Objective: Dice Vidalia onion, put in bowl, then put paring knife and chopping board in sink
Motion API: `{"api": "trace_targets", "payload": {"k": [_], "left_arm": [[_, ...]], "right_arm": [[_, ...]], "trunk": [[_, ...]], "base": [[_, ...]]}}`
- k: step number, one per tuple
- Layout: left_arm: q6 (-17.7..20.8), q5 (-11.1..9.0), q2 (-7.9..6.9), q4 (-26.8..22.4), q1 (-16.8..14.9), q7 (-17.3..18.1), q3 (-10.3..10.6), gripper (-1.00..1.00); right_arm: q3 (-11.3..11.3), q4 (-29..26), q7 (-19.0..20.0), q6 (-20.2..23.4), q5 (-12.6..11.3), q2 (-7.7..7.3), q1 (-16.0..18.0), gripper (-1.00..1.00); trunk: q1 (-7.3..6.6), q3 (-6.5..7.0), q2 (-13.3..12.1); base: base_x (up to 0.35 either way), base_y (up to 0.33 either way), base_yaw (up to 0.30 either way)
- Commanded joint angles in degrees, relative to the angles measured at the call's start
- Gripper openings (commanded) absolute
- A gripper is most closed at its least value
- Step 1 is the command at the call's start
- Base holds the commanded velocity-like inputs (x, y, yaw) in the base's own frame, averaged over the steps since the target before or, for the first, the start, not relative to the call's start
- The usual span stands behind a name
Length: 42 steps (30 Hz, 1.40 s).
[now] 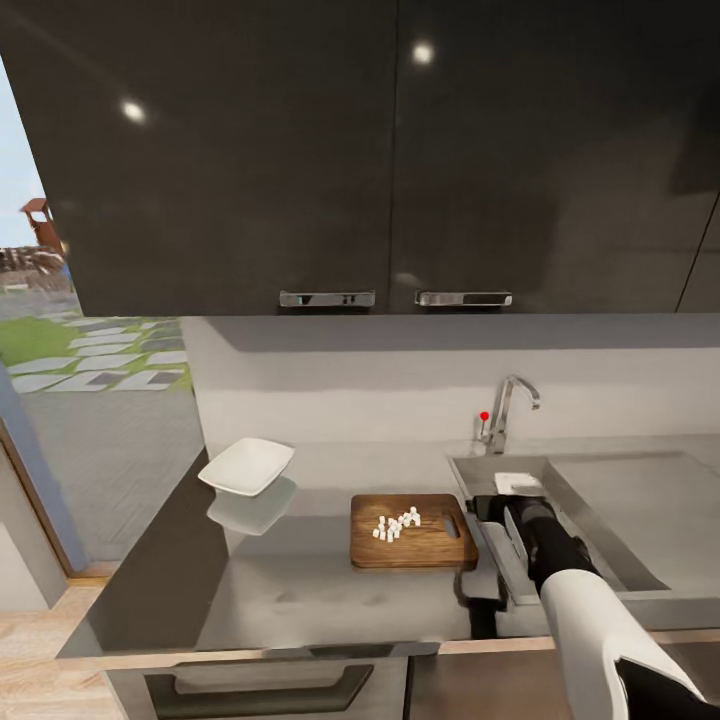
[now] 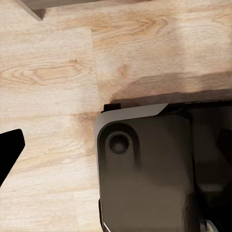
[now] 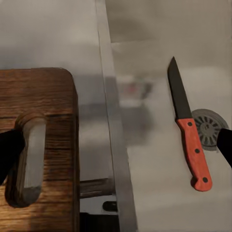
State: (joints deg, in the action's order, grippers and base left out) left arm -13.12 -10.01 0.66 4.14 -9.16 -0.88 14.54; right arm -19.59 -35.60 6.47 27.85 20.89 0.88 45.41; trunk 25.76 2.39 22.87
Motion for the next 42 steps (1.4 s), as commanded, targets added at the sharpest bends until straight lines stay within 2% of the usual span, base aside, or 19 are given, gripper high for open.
{"api": "trace_targets", "payload": {"k": [1,3,6,17,42], "left_arm": [[-0.41,-0.45,0.04,0.25,-0.07,-0.09,0.49,1.00],[-0.41,-0.45,0.04,0.25,-0.07,-0.09,0.49,1.00],[-0.41,-0.45,0.03,0.25,-0.07,-0.09,0.49,1.00],[-0.41,-0.45,-0.04,0.25,-0.07,-0.09,0.49,1.00],[-0.41,-0.45,-0.04,0.25,-0.07,-0.09,0.49,1.00]], "right_arm": [[0.73,-0.03,0.53,0.19,0.65,0.19,0.03,1.00],[2.01,0.04,0.50,0.19,0.65,0.24,0.03,1.00],[2.78,0.03,0.48,0.19,0.65,0.18,0.03,1.00],[2.64,0.01,0.47,0.19,0.64,0.00,0.03,1.00],[2.70,0.01,0.47,0.19,0.62,0.00,0.03,1.00]], "trunk": [[0.02,-0.03,0.05],[0.02,-0.03,0.05],[0.02,-0.03,0.05],[0.02,-0.15,0.05],[0.02,-2.20,0.05]], "base": [[0.000,0.000,0.000],[0.000,0.000,0.000],[0.000,0.000,0.000],[0.000,0.000,0.000],[0.000,0.000,0.000]]}}
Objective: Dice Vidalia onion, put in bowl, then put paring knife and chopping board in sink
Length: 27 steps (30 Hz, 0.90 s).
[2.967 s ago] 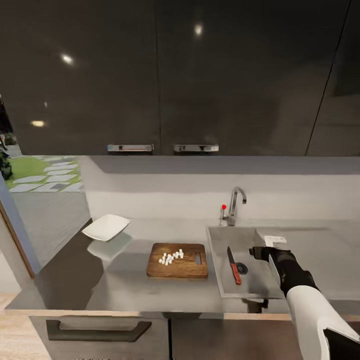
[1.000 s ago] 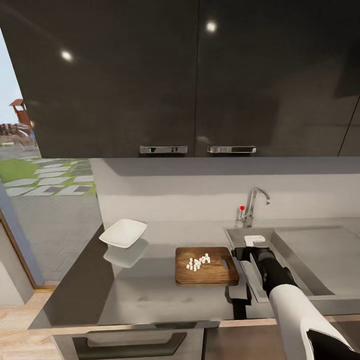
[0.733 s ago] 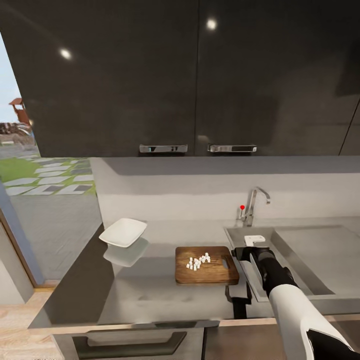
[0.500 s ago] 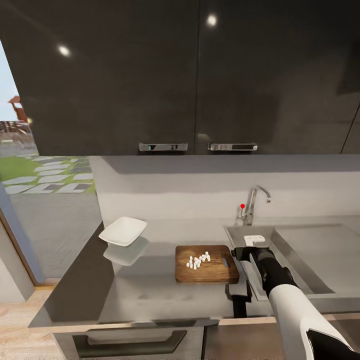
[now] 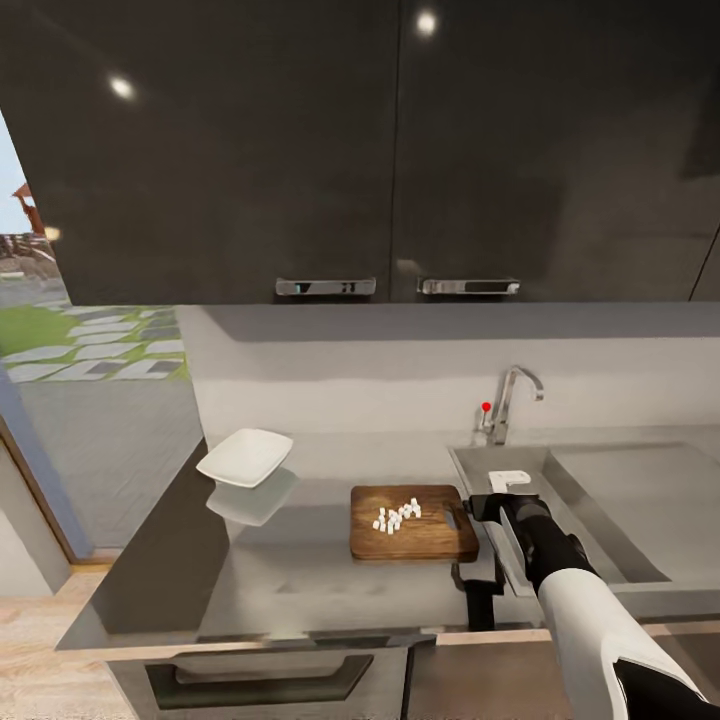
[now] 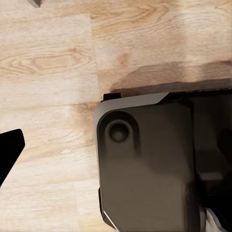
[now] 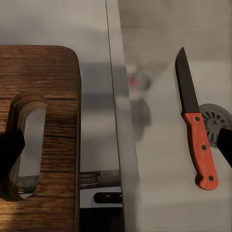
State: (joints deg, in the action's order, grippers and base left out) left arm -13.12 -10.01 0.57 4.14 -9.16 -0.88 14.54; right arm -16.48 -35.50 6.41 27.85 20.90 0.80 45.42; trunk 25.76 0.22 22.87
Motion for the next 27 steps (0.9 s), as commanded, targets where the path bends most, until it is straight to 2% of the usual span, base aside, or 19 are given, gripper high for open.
{"api": "trace_targets", "payload": {"k": [1,12,27], "left_arm": [[-0.41,-0.44,0.04,0.25,-0.07,-0.09,0.49,1.00],[-0.41,-0.44,0.04,0.25,-0.07,-0.09,0.49,1.00],[-0.41,-0.44,0.05,0.25,-0.07,-0.09,0.49,1.00]], "right_arm": [[-0.38,-0.10,0.53,0.19,0.59,0.08,0.02,1.00],[-0.31,-0.10,0.53,0.19,0.63,0.17,0.02,1.00],[-0.23,-0.03,0.53,0.19,0.64,0.17,0.02,1.00]], "trunk": [[0.02,-0.11,0.05],[0.02,-1.01,0.05],[0.02,-1.31,0.05]], "base": [[0.000,0.000,0.000],[0.052,0.000,0.000],[0.008,0.000,0.000]]}}
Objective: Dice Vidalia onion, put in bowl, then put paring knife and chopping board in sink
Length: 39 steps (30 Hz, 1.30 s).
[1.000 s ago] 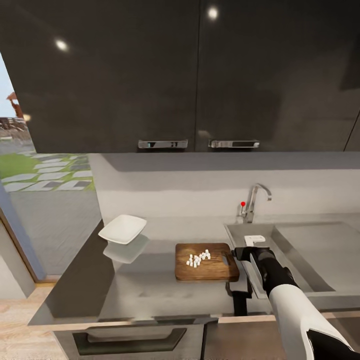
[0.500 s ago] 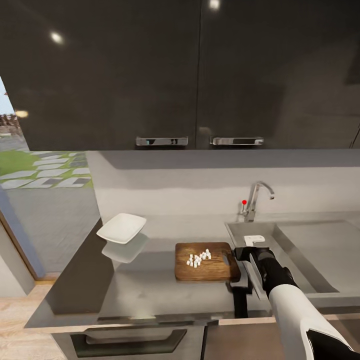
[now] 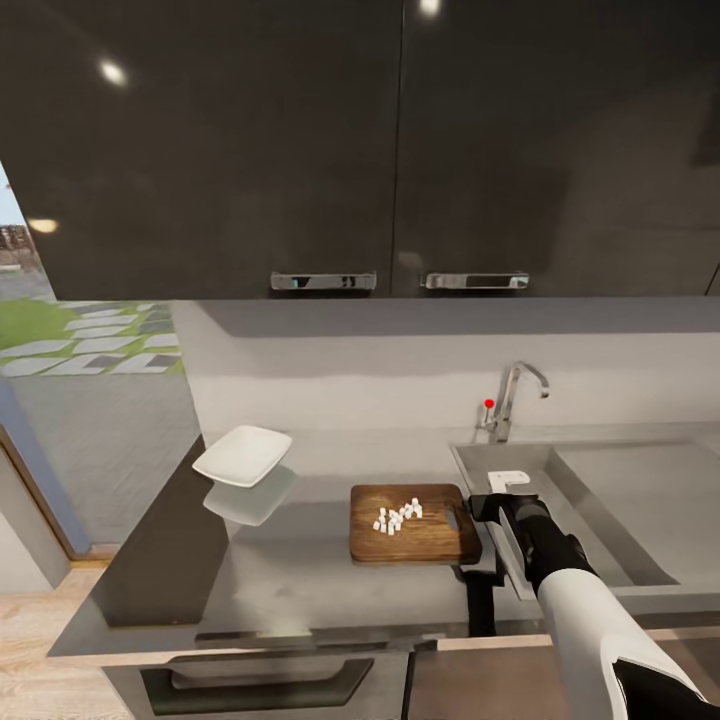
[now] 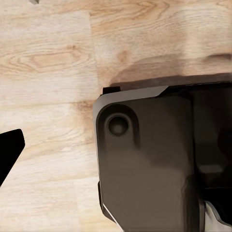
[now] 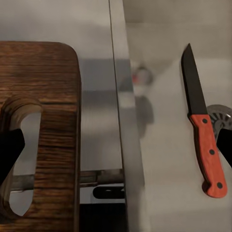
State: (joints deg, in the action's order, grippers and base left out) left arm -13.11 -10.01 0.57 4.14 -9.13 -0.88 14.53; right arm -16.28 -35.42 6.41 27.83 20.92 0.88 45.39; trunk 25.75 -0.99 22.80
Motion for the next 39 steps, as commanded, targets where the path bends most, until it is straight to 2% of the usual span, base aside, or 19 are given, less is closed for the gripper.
{"api": "trace_targets", "payload": {"k": [1,18,39], "left_arm": [[-0.42,-0.44,0.04,0.25,-0.10,-0.09,0.49,1.00],[-0.42,-0.44,0.04,0.25,-0.10,-0.09,0.50,1.00],[-0.42,-0.44,0.04,0.25,-0.10,-0.09,0.49,1.00]], "right_arm": [[-0.42,-0.10,0.54,0.20,0.61,0.08,0.05,1.00],[-0.31,-0.01,0.54,0.20,0.61,0.16,0.05,1.00],[-0.15,0.35,0.69,0.20,0.61,0.18,0.05,1.00]], "trunk": [[0.03,-0.19,0.12],[0.03,-1.63,0.12],[0.03,-1.71,0.12]], "base": [[0.000,0.000,0.000],[0.000,0.000,0.000],[0.000,0.000,0.000]]}}
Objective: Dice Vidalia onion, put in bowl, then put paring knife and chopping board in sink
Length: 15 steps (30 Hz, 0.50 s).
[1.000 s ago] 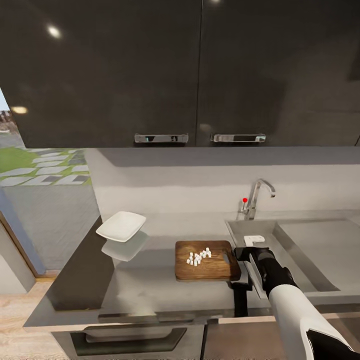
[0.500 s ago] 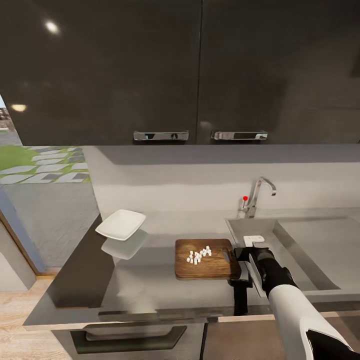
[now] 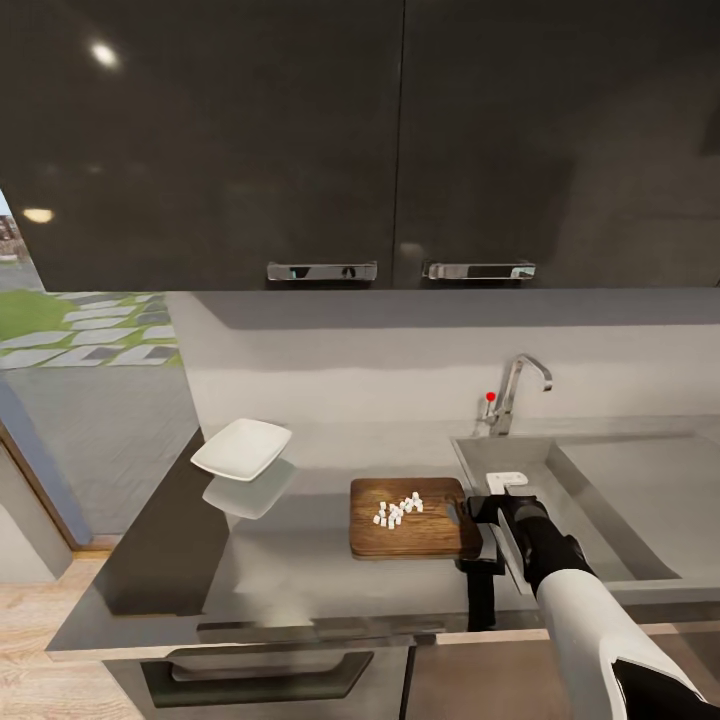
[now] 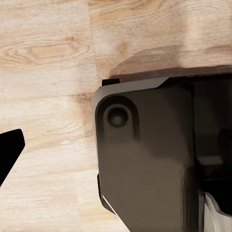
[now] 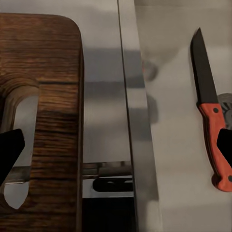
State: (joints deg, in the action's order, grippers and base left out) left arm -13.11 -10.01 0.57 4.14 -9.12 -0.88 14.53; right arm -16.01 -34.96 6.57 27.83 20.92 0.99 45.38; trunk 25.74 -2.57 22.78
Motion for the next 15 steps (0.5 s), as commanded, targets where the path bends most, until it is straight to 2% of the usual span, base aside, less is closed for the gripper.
{"api": "trace_targets", "payload": {"k": [1,15], "left_arm": [[-0.43,-0.44,0.04,0.25,-0.11,-0.10,0.50,1.00],[-0.43,-0.44,0.04,0.25,-0.11,-0.09,0.50,1.00]], "right_arm": [[-0.42,-0.10,0.54,0.21,0.61,0.09,0.06,1.00],[-0.42,-0.02,0.55,0.12,0.61,0.16,0.06,1.00]], "trunk": [[0.04,-0.13,0.14],[0.04,-0.13,0.14]], "base": [[0.000,0.000,0.000],[0.000,0.000,0.000]]}}
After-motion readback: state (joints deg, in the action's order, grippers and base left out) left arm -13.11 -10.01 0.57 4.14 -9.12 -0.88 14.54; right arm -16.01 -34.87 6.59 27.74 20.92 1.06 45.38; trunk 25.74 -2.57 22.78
